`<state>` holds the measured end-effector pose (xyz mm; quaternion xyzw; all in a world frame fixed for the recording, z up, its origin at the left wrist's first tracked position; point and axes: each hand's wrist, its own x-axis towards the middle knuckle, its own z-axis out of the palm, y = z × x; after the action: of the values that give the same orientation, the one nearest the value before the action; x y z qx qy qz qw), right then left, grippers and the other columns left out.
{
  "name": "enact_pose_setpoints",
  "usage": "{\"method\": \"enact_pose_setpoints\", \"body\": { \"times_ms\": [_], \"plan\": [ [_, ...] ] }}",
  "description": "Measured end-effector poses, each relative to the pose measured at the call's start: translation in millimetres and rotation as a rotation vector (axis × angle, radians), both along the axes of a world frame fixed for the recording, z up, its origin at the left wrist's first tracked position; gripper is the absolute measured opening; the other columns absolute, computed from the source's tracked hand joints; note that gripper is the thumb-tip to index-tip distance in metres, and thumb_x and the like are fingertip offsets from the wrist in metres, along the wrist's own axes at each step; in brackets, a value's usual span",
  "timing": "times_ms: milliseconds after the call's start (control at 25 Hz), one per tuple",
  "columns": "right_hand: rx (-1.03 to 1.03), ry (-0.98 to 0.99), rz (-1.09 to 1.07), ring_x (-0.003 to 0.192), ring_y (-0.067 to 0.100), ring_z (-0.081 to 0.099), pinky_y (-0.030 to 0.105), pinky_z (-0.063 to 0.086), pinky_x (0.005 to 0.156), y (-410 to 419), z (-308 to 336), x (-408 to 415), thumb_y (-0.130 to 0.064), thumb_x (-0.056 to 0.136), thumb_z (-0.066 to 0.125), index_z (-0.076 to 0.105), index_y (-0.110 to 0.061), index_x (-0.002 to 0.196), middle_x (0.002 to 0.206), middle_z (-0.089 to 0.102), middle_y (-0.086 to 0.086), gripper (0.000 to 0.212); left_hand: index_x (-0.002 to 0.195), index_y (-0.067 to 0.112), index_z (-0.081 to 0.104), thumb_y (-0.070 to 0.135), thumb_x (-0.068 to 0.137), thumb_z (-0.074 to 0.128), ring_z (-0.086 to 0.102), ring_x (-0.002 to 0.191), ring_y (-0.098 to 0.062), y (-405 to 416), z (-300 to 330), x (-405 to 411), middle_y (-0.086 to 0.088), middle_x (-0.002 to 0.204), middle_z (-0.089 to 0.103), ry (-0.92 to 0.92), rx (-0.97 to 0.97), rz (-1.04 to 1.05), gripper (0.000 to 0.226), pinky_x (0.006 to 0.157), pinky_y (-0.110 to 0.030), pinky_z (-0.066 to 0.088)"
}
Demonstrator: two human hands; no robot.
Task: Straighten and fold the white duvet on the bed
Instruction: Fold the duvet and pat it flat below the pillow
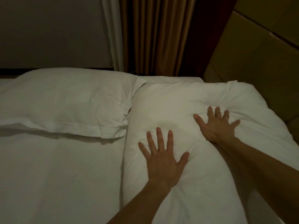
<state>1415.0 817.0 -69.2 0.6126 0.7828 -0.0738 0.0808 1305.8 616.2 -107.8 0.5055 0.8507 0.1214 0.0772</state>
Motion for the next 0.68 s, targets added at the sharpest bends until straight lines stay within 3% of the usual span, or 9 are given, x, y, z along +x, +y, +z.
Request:
{"method": "enact_pose_setpoints", "body": {
  "times_ms": [240, 440, 520, 680],
  "plan": [
    [0.105, 0.059, 0.053, 0.155, 0.035, 0.000, 0.069, -0.002, 0.118, -24.1, 16.4, -29.8, -0.087, 0.080, -0.003, 0.001, -0.025, 0.161, 0.169, 0.001, 0.007, 0.102, 0.157, 0.031, -0.004, 0.079, 0.084, -0.002, -0.015, 0.150, -0.036, 13.5, 16.1, -77.1, -0.007, 0.165, -0.010, -0.015, 0.009, 0.045, 0.088, 0.112, -0.067, -0.012],
    [0.158, 0.185, 0.215, 0.155, 0.032, -0.001, 0.061, -0.003, 0.122, -74.0, 13.1, -122.1, -0.090, 0.081, 0.000, 0.001, -0.024, 0.161, 0.169, 0.000, 0.006, 0.104, 0.155, 0.030, -0.014, 0.080, 0.079, -0.011, -0.015, 0.150, -0.035, -21.0, 30.8, -183.1, -0.007, 0.164, -0.015, 0.050, -0.075, 0.110, 0.092, 0.115, -0.065, -0.011],
    [0.132, 0.339, 0.259, 0.155, 0.030, 0.003, 0.054, 0.002, 0.124, -94.6, 16.7, -174.4, -0.091, 0.082, 0.009, 0.004, -0.022, 0.162, 0.169, 0.004, 0.007, 0.106, 0.155, 0.030, -0.014, 0.083, 0.080, -0.008, -0.011, 0.150, -0.034, -36.4, 38.7, -229.2, -0.007, 0.164, -0.015, 0.054, -0.090, 0.142, 0.092, 0.116, -0.061, -0.009],
    [-0.152, 0.912, 0.166, 0.149, 0.026, 0.028, 0.046, 0.025, 0.122, -143.4, 9.6, -286.6, -0.089, 0.079, 0.033, 0.022, -0.023, 0.158, 0.163, 0.027, 0.004, 0.103, 0.158, 0.025, -0.002, 0.077, 0.087, 0.014, 0.004, 0.151, -0.033, -70.3, 38.2, -331.8, -0.012, 0.165, 0.001, -0.049, -0.031, 0.320, 0.089, 0.121, -0.051, 0.006]
  ]
}}
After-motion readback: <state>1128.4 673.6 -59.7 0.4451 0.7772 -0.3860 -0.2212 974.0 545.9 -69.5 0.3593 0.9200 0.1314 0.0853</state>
